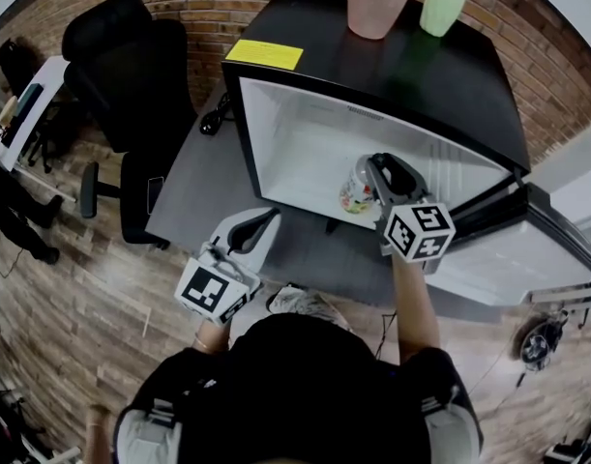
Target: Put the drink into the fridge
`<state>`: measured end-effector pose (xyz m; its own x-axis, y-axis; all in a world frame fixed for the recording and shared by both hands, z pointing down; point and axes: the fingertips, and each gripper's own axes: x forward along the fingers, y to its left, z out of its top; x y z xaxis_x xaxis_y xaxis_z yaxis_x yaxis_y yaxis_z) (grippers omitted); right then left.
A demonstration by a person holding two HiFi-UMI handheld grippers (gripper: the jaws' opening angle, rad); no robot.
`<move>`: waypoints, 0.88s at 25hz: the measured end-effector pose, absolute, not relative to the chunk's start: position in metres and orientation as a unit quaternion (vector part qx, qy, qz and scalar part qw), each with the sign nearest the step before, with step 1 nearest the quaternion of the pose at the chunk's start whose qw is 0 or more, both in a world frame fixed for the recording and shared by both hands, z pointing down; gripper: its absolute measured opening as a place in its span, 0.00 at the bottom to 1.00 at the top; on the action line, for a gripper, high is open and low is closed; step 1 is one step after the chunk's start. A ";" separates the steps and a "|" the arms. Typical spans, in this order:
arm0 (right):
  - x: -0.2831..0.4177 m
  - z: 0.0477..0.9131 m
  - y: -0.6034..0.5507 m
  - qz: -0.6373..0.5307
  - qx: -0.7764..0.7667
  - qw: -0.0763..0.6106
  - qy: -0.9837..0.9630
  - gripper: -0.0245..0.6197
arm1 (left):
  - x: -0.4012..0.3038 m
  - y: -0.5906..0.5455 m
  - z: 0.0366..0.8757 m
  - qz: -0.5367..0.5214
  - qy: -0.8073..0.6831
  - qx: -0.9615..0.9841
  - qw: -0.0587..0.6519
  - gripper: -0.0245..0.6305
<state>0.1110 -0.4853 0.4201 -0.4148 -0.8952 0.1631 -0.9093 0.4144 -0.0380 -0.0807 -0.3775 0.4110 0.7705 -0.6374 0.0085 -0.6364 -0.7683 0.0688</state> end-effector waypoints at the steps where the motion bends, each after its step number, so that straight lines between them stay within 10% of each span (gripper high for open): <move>1: 0.111 0.421 -0.488 0.061 0.538 0.059 -0.839 0.25 | -0.081 -0.378 0.412 -0.006 -0.339 0.940 0.034 0.03; 22: 0.120 0.423 -0.491 0.059 0.564 0.049 -0.822 0.26 | -0.100 -0.379 0.414 -0.011 -0.343 0.939 0.031 0.03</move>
